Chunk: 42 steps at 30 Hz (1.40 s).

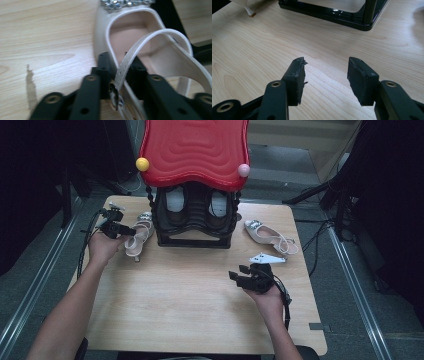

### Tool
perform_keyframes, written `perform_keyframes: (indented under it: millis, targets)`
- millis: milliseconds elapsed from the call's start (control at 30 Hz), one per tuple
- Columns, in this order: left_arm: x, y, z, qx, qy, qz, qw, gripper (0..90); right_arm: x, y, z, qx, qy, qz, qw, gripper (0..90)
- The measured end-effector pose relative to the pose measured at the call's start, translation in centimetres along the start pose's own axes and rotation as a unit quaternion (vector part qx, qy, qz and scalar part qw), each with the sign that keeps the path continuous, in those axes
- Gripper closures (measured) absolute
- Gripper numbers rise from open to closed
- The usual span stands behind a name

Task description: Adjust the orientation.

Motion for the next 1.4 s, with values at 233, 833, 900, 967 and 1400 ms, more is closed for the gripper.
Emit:
perform_keyframes:
  millis: [233,833,900,967,1400]
  targets:
    - [-0.1,-0.4,0.3,0.007,-0.023,-0.009,0.9997,83.1,0.1,0.0,0.1,0.002,0.001,-0.001,1.0000,49.3]
    - [-1.3,-3.7,1.2,0.064,-0.056,-0.019,0.9962,83.1,-0.1,0.1,0.0,0.002,-0.004,0.000,1.0000,49.3]
    - [-1.4,-4.0,1.3,0.059,-0.052,-0.019,0.9967,83.0,-0.1,0.1,0.0,0.001,-0.004,0.000,1.0000,49.3]
    - [-1.5,-4.3,1.6,0.061,-0.050,-0.017,0.9967,82.9,-0.1,0.1,0.0,0.002,-0.004,0.001,1.0000,49.3]
    - [-1.4,-8.5,4.3,0.085,-0.048,-0.020,0.9950,82.8,-0.4,0.5,0.3,-0.003,-0.007,0.005,1.0000,49.4]
Point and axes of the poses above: each handheld gripper's, and its own axes: y roughly forward along the jaws, z roughly out of its top, x roughly to its right, the point moved 6 cm from there along y, roughly forward along the jaws, and after that the axes turned 14 degrees about y, right-handed, at the moved point
